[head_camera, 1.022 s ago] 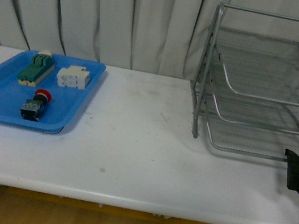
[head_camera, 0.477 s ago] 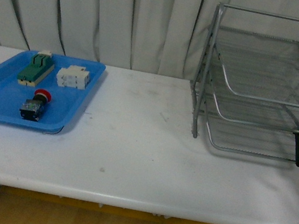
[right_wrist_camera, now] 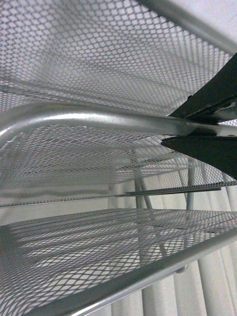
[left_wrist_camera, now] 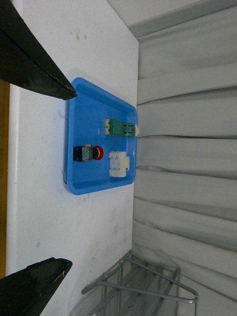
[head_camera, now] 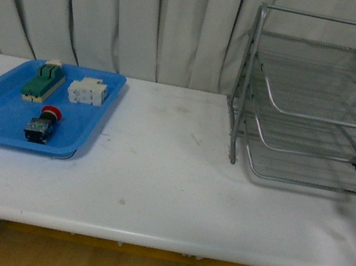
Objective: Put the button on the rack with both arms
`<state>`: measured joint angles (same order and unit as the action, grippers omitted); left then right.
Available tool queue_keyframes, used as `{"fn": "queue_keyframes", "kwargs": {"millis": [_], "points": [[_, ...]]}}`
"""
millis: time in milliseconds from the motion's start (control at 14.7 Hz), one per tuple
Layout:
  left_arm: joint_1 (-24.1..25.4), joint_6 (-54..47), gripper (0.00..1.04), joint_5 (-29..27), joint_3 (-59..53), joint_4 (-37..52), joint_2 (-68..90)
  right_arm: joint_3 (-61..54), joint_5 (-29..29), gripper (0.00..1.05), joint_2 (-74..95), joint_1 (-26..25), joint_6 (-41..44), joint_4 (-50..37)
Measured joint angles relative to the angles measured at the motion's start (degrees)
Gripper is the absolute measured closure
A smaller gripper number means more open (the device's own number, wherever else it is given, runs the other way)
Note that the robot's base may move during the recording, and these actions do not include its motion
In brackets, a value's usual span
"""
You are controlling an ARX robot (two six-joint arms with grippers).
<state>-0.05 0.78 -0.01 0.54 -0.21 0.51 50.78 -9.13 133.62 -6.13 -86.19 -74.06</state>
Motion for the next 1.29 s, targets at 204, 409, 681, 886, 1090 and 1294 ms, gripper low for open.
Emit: {"fn": "queue_keyframes", "kwargs": {"millis": [204,409,681,886,1090,1294], "points": [[0.0,0.0,0.07,0.0,0.0,0.0,0.0,-7.0,-1.5,1.01,-4.0,-1.1,1.7,-0.2],[0.0,0.0,0.07,0.0,0.0,0.0,0.0,-16.3,-3.0,1.01,-9.4,-2.0,4.7,-0.5],[0.0,0.0,0.07,0.0,0.0,0.0,0.0,-25.1,-4.7,0.95,-12.3,-3.0,6.8,-1.1],[0.0,0.0,0.07,0.0,0.0,0.0,0.0,-26.0,-4.7,0.57,-12.4,-3.8,11.3,0.0],[0.0,0.0,0.07,0.0,0.0,0.0,0.0,-27.3,-4.3,0.22,-13.4,-4.4,11.9,0.3],[0.0,0.0,0.07,0.0,0.0,0.0,0.0,-29.7,-4.0,0.07,-16.2,-4.3,13.0,0.3]]}}
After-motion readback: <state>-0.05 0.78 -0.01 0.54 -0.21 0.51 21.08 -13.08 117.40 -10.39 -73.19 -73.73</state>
